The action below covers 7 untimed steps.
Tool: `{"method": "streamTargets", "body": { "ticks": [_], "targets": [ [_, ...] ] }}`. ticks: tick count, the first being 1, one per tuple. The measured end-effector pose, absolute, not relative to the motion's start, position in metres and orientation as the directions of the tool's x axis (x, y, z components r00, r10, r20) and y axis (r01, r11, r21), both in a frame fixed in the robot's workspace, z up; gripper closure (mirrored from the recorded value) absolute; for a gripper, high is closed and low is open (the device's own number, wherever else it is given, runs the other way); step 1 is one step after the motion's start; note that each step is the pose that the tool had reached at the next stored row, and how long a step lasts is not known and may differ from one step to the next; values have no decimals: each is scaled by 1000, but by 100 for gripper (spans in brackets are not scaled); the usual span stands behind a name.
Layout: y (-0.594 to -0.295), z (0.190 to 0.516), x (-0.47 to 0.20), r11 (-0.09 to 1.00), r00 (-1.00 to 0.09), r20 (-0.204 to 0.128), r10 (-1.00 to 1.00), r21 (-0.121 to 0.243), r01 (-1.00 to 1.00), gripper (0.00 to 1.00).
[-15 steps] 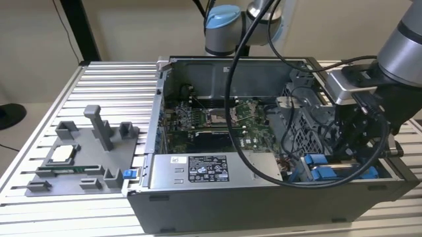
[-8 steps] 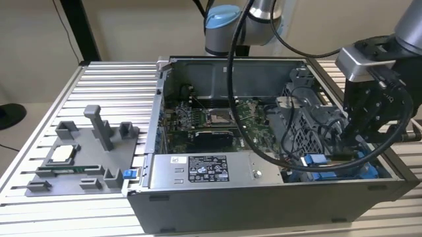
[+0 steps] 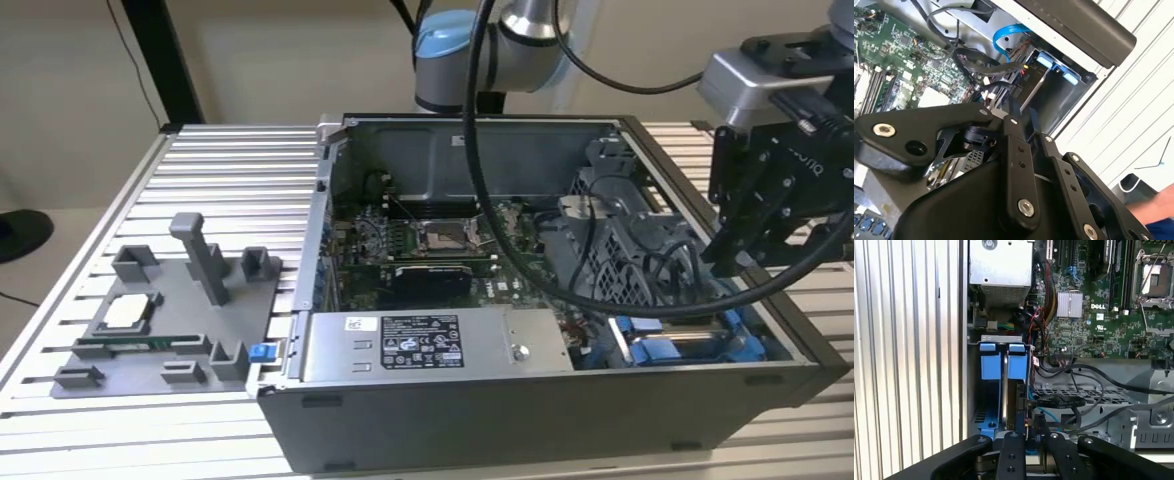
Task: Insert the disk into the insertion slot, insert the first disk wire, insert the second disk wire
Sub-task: 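Insert the second disk wire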
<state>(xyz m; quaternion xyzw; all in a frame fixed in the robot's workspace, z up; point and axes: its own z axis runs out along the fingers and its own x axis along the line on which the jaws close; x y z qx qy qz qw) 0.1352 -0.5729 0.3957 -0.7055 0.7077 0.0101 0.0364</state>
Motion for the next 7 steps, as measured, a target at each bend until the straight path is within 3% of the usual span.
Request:
{"method": "streamTargets", "body": {
  "ticks": [7],
  "targets": [
    [-573,396,135,4,-2,-66,-998,-37,-999,0]
  ]
}}
